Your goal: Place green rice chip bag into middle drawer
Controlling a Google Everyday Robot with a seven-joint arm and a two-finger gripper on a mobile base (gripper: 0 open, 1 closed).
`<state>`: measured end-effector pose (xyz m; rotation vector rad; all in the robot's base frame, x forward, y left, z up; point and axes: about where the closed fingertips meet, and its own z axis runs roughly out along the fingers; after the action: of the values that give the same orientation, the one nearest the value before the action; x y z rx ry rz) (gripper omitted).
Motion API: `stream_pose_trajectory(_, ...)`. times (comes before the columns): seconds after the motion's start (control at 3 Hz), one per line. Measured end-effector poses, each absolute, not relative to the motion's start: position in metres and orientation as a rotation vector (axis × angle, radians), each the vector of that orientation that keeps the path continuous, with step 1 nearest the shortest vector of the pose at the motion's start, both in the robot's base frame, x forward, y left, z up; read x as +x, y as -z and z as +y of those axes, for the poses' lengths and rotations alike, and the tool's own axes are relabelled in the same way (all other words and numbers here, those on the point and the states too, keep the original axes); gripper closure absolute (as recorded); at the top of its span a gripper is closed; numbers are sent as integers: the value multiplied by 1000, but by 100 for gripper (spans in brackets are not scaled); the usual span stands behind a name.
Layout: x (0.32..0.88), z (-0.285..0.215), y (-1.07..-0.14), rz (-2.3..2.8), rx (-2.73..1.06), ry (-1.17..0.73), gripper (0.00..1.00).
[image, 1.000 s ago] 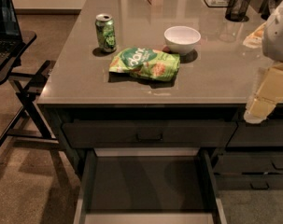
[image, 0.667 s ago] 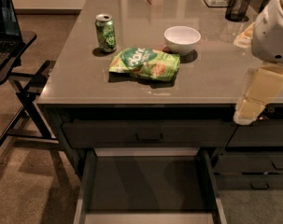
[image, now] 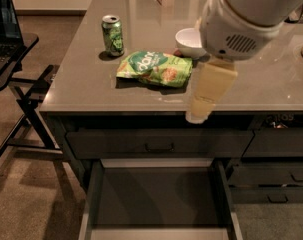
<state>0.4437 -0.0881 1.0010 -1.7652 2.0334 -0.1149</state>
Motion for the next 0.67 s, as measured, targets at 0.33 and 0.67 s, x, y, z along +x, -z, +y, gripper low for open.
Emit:
stream_pose_trajectory(0.33,442,-48,-1028,1866,-1743,77,0)
stream_pose_trajectory(0.67,442,-48,-1028,1865,-1743,77,0)
